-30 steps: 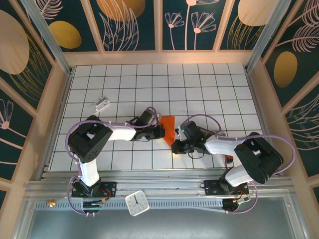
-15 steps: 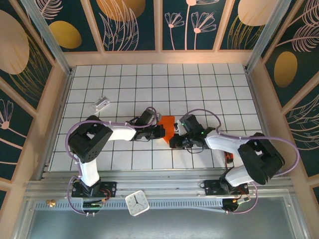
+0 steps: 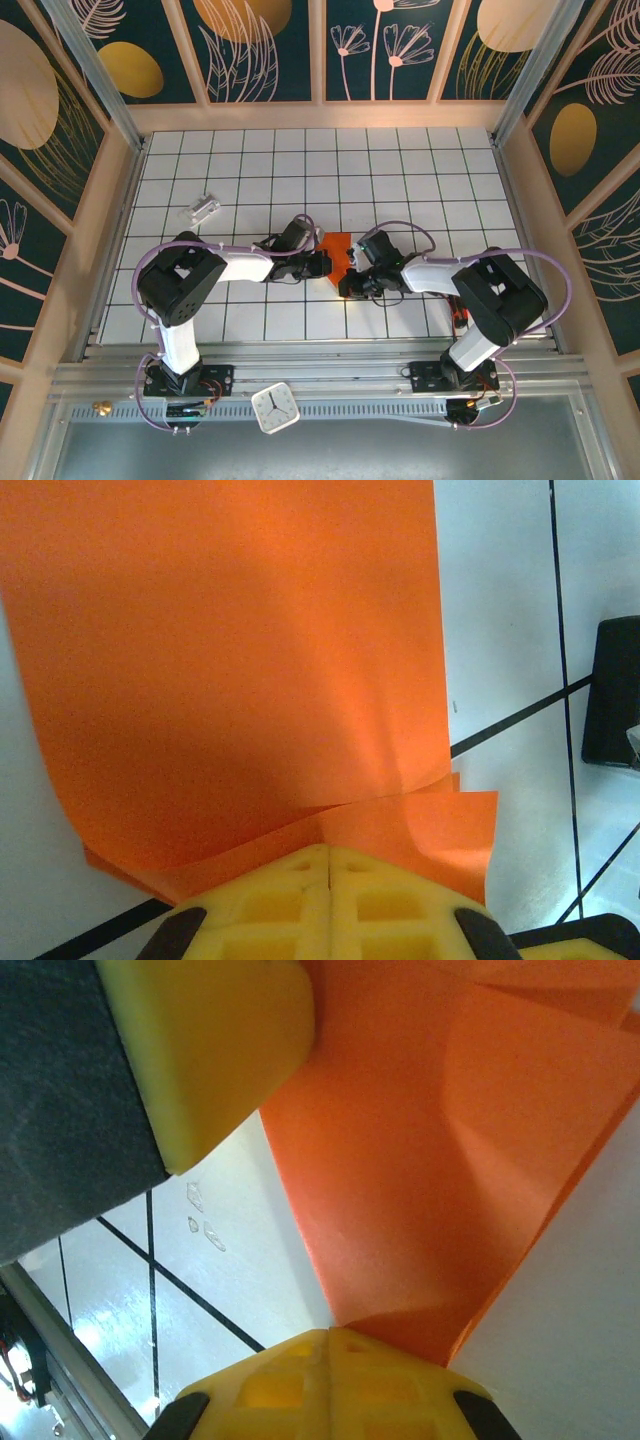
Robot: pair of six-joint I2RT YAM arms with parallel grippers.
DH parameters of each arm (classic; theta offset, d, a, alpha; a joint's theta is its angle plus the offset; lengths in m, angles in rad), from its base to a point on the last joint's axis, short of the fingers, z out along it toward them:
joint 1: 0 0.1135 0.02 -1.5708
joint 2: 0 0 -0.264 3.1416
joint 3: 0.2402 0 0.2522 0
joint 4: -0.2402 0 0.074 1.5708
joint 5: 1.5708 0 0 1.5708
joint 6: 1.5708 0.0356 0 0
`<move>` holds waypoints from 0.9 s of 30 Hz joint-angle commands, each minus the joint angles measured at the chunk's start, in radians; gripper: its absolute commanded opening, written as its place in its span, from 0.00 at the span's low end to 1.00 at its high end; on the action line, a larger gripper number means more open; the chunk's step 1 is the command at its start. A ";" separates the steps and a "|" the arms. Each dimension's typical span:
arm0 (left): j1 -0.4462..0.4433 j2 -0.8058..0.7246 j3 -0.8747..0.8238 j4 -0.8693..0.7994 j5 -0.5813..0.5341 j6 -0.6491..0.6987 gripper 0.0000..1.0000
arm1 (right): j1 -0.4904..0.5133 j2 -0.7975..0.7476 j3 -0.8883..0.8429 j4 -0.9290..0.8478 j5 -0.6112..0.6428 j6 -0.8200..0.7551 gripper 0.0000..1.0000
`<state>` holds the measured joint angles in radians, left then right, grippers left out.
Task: Fold a paper plane with a square sheet of paper (pick it up from the middle)
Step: Third fold the triangle at the center of the table.
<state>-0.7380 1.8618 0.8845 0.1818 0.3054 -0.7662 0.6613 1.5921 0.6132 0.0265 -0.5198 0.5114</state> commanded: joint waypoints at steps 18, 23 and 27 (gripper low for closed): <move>0.003 -0.142 -0.040 0.007 0.052 -0.146 0.15 | -0.008 0.032 -0.099 0.028 0.009 0.024 0.00; -0.024 -0.199 -0.086 0.032 0.076 -0.203 0.02 | -0.008 0.032 -0.099 0.023 0.013 0.020 0.00; -0.040 -0.163 -0.098 0.068 0.115 -0.237 0.00 | -0.008 0.035 -0.098 0.024 0.013 0.018 0.00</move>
<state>-0.7666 1.6794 0.8032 0.2035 0.3717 -0.9485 0.6483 1.5845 0.5541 0.1352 -0.5480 0.5308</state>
